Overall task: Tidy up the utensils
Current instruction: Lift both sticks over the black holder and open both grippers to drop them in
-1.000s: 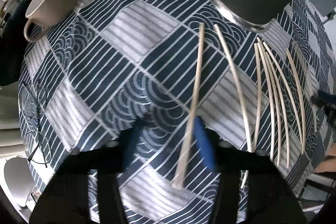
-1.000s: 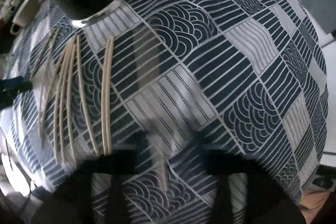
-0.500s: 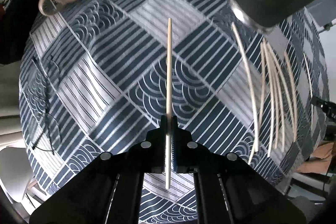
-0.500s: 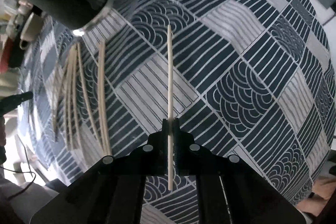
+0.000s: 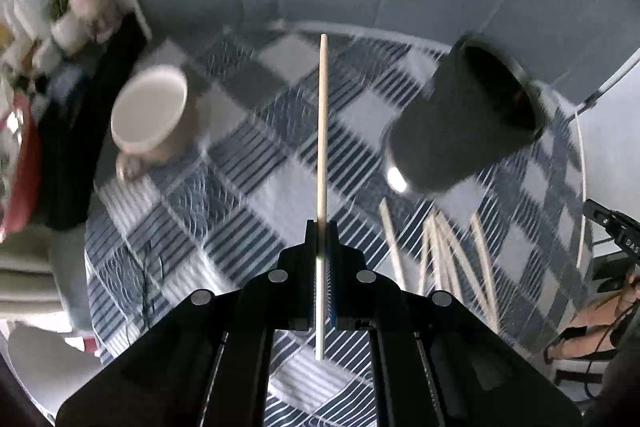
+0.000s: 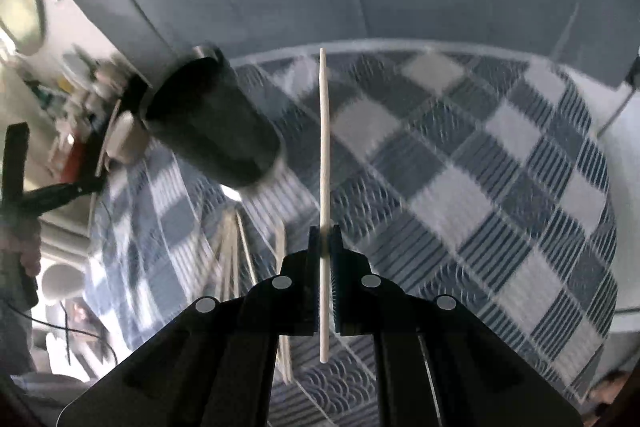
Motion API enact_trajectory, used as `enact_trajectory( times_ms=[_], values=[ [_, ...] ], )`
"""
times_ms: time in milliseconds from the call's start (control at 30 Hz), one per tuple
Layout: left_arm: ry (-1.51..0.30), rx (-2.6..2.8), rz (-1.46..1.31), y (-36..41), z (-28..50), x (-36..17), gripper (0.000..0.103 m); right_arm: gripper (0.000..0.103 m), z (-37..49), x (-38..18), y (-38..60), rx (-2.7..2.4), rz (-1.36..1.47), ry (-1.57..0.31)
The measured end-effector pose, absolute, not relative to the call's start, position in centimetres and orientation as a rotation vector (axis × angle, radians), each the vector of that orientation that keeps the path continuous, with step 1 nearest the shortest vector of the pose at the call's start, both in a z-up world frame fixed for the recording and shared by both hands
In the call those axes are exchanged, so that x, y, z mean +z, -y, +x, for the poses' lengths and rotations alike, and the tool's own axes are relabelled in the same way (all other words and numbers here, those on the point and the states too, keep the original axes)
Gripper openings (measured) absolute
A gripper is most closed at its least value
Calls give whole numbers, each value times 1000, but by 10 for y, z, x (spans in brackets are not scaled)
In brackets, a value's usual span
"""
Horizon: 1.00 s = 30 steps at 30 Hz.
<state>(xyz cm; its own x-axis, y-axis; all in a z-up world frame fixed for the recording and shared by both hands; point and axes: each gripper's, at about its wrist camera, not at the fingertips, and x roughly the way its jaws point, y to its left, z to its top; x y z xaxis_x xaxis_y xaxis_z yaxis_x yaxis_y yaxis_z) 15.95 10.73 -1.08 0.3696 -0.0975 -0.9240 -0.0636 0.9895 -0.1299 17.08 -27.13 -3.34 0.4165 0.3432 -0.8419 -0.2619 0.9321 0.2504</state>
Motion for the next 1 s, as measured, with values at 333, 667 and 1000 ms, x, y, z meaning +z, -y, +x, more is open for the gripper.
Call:
enact_trajectory(
  times_ms=[333, 667, 1000],
  values=[
    [-1087, -65, -157, -76, 204, 41, 5, 5, 195, 29, 237, 442, 97, -912],
    [-1050, -113, -157, -33, 243, 52, 5, 5, 222, 52, 191, 516, 87, -806],
    [-941, -216, -231, -12, 261, 53, 5, 5, 239, 46, 168, 581, 96, -735]
  ],
)
